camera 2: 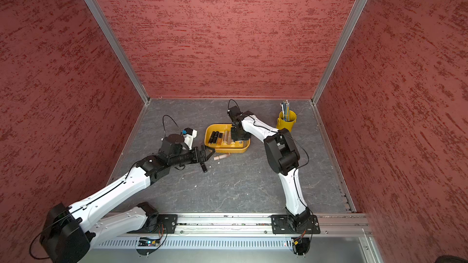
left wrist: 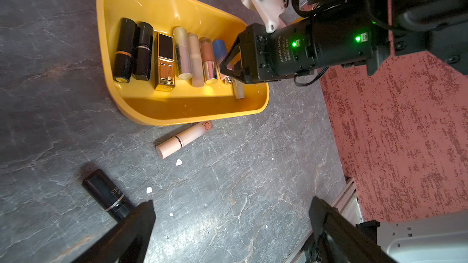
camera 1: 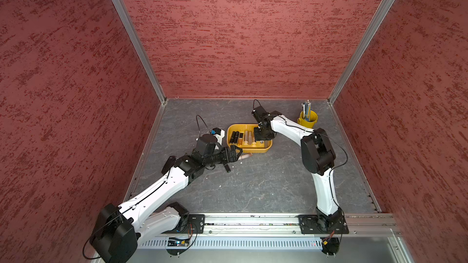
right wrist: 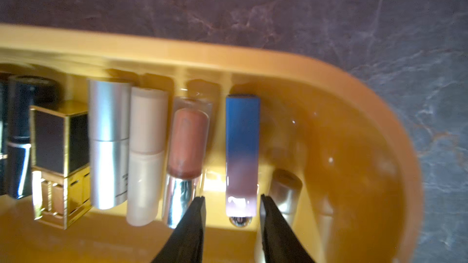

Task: Put the lipstick into the storage box
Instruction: Place the lipstick in the storage box.

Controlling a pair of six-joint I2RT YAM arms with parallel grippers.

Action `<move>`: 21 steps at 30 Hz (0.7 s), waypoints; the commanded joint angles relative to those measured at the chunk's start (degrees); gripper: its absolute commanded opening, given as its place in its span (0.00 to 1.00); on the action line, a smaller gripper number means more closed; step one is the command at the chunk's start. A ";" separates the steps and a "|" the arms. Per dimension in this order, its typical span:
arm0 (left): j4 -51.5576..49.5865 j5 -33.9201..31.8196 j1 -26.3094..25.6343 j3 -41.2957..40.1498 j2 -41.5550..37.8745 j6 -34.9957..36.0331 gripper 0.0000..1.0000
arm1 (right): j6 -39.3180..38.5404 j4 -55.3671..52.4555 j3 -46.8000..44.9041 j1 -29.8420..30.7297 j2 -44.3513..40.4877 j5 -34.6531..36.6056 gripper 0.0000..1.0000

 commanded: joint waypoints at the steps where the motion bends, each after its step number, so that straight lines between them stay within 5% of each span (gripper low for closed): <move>1: 0.27 -0.11 0.56 -1.07 -1.07 -0.45 1.00 | -0.88 0.20 -0.16 -0.44 -3.89 -0.14 0.42; 8: 1.09 0.24 1.17 -1.94 -1.83 -1.34 1.00 | -0.97 1.30 -1.79 -0.47 -7.98 -2.21 0.63; 21: 0.95 -0.77 5.40 -6.69 -11.30 -5.15 1.00 | -0.47 6.24 -10.96 2.95 -22.53 -16.81 0.74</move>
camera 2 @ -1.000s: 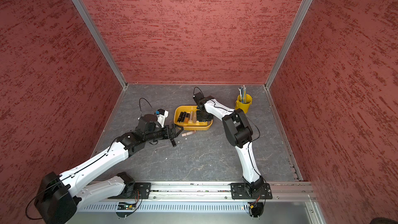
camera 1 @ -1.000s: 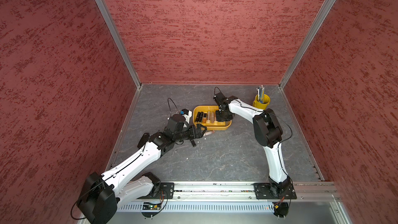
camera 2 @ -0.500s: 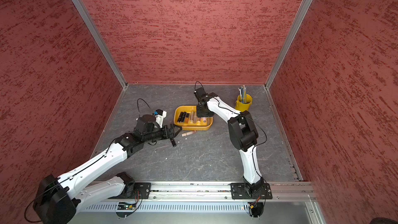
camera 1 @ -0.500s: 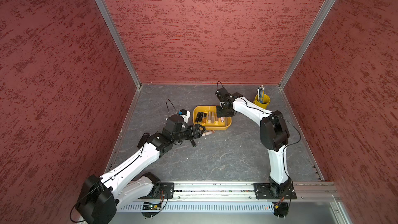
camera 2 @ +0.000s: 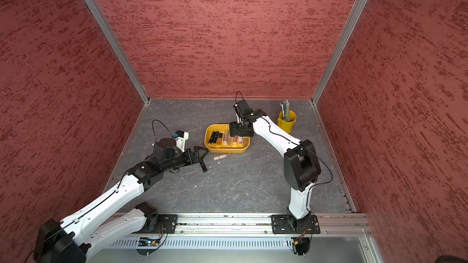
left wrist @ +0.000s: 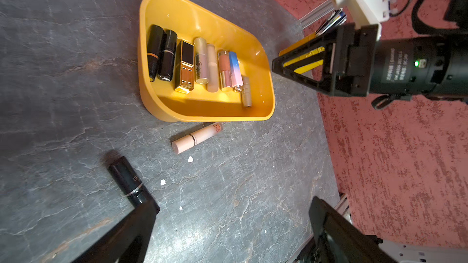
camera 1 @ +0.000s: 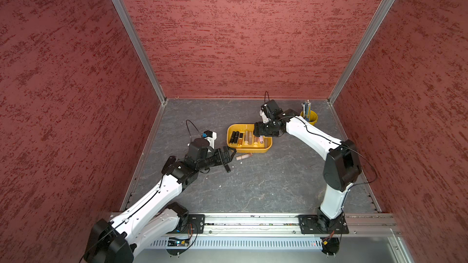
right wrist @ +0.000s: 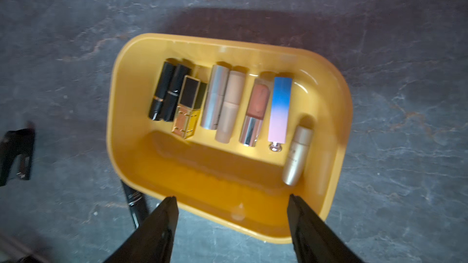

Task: Put the lipstick into the storage box
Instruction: Pick up the lipstick at the center of the board.

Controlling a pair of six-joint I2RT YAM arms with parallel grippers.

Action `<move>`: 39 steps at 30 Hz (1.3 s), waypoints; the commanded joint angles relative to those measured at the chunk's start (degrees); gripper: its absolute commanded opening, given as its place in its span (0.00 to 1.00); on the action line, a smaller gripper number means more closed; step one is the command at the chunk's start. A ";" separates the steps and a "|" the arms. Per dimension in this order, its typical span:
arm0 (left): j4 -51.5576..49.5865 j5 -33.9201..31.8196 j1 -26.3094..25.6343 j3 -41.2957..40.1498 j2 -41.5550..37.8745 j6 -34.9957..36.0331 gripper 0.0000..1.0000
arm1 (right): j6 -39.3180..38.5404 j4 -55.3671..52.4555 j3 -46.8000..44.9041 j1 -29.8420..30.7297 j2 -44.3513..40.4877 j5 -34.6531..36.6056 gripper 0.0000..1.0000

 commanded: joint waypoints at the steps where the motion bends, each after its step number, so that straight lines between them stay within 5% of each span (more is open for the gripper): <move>1: 0.40 -0.89 1.94 -1.77 -4.02 -1.90 1.00 | 0.13 2.07 -1.50 2.94 -4.26 -6.03 0.74; 9: -8.64 -2.69 4.88 -2.99 -13.20 -2.55 1.00 | 0.60 -0.06 -4.10 12.89 -6.81 -2.65 0.73; 20: -18.18 -8.34 5.17 -4.65 -24.86 -5.62 1.00 | 2.89 1.18 -1.48 23.83 1.29 0.17 0.72; 39: -31.43 -18.38 7.72 -6.55 -25.69 -15.26 1.00 | 3.08 1.90 3.86 27.35 14.97 6.38 0.67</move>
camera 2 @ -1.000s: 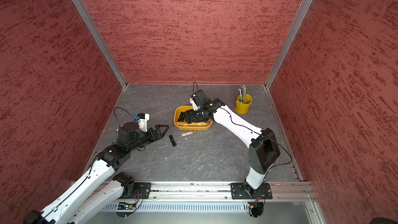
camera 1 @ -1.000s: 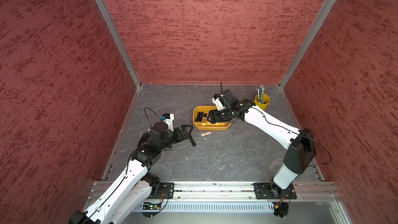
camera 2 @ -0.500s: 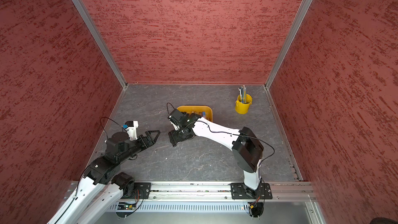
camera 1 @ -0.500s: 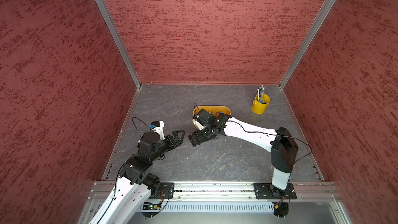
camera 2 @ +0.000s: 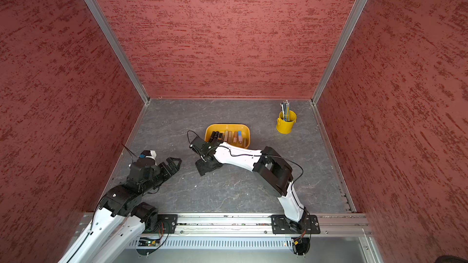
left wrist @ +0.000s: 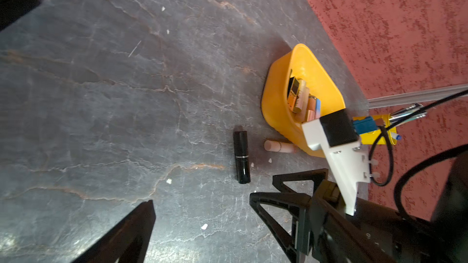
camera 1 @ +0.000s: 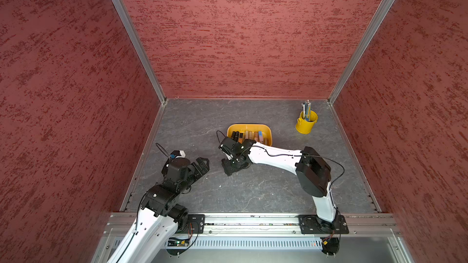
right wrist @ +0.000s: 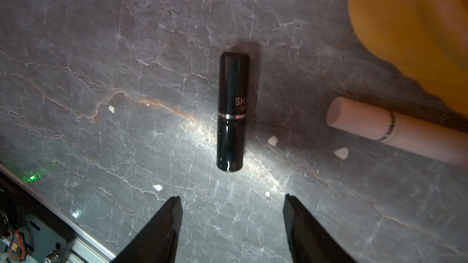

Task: Put the lipstick into the storage box
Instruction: Pick up the lipstick at the center of the board.

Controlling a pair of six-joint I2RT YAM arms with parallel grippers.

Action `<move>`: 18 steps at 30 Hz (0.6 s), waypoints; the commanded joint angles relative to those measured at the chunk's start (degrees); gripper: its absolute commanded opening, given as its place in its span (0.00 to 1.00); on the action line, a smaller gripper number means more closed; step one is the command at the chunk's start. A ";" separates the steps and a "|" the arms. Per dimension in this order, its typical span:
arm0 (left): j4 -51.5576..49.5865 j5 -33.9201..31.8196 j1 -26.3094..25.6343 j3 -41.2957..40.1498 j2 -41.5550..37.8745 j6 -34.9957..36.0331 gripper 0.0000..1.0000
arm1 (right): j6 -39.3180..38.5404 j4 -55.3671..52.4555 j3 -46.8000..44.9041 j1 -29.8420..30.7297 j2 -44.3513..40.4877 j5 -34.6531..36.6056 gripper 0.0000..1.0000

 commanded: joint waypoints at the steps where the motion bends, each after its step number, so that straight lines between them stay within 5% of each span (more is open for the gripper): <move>1: -2.42 -1.63 1.03 -1.13 -0.51 -2.41 1.00 | 0.17 0.83 2.61 0.30 1.66 2.45 0.66; 18: -2.12 3.36 6.85 -3.17 -1.10 -1.05 1.00 | -1.48 -2.31 9.63 0.38 8.92 5.44 0.52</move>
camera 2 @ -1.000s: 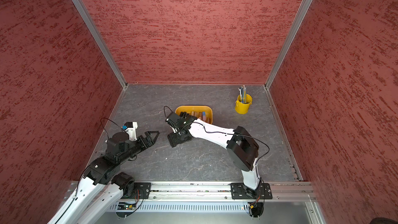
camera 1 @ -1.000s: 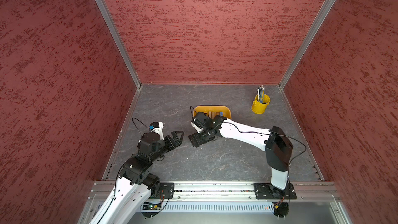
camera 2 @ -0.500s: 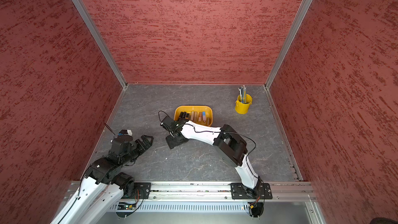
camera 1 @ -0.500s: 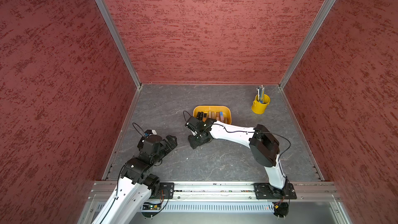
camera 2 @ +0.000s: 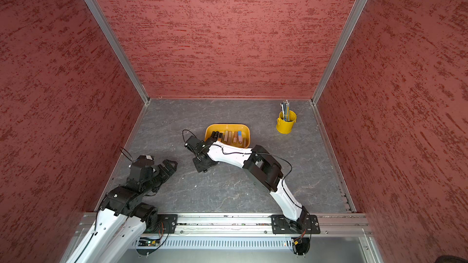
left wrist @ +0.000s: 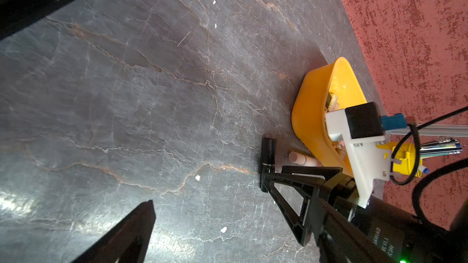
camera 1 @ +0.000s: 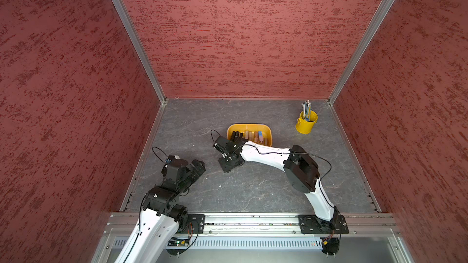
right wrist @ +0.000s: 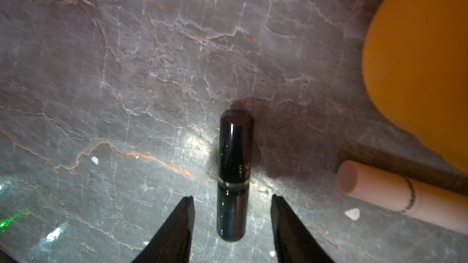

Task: Put the lipstick into the storage box
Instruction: Pick up the lipstick at the center of the board.

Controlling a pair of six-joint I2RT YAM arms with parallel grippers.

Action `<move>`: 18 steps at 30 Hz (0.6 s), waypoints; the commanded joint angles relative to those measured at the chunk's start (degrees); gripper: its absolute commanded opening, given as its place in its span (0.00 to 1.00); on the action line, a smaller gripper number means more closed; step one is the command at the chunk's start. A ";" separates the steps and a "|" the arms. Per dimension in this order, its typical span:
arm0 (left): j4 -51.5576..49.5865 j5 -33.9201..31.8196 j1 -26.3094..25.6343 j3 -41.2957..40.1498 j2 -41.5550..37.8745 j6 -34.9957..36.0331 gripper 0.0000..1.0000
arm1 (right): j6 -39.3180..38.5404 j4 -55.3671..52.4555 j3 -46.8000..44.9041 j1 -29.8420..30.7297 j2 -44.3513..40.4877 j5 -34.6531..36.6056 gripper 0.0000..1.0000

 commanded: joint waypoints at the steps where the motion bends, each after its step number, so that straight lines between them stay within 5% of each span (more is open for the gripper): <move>1: 0.44 1.89 1.21 -1.23 -0.49 1.00 1.00 | -0.89 -1.59 1.60 0.36 1.38 2.50 0.51; 18: 1.81 5.51 4.49 -1.58 -0.01 2.82 1.00 | -3.44 -4.74 6.01 1.32 6.03 5.02 0.41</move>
